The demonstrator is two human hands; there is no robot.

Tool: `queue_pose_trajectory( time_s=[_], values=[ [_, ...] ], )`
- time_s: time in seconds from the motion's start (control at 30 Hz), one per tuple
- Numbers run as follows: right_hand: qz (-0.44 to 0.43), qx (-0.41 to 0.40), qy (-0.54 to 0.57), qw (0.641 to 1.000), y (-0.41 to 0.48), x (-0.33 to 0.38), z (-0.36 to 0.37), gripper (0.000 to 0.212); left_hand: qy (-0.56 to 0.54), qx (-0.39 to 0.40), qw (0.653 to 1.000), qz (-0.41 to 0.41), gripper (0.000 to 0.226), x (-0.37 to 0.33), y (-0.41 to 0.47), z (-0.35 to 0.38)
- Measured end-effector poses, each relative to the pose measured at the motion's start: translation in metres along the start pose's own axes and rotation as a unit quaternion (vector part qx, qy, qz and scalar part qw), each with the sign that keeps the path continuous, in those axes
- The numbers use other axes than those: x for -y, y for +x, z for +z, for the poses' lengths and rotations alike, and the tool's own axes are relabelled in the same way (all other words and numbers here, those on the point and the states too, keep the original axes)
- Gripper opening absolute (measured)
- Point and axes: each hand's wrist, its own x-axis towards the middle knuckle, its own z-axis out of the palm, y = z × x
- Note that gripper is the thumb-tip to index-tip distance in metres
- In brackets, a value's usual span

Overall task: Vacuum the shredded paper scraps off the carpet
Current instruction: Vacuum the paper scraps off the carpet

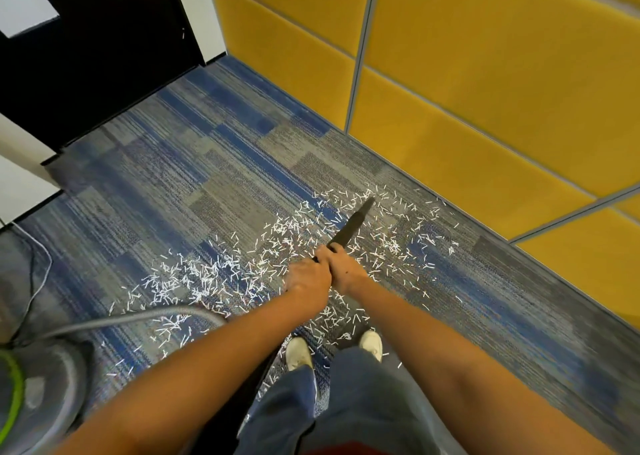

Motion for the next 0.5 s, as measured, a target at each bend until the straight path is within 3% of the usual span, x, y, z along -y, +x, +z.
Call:
queue_pose_trajectory(
  time_s=[0.3, 0.4, 0.5],
  values=[
    [-0.028, 0.016, -0.044, 0.999, 0.002, -0.031, -0.03, 0.06, -0.028, 0.048, 0.998, 0.007, 0.072, -0.03, 0.015, -0.028],
    [-0.044, 0.02, -0.006, 0.999, -0.001, -0.051, -0.037, 0.061, -0.072, 0.062, 0.995, 0.022, 0.068, -0.039, 0.02, -0.04],
    [-0.06, -0.02, 0.048, 0.997, -0.002, -0.069, -0.038, 0.052, -0.1, 0.101, 0.989, 0.051, 0.082, -0.036, 0.025, -0.056]
  ],
)
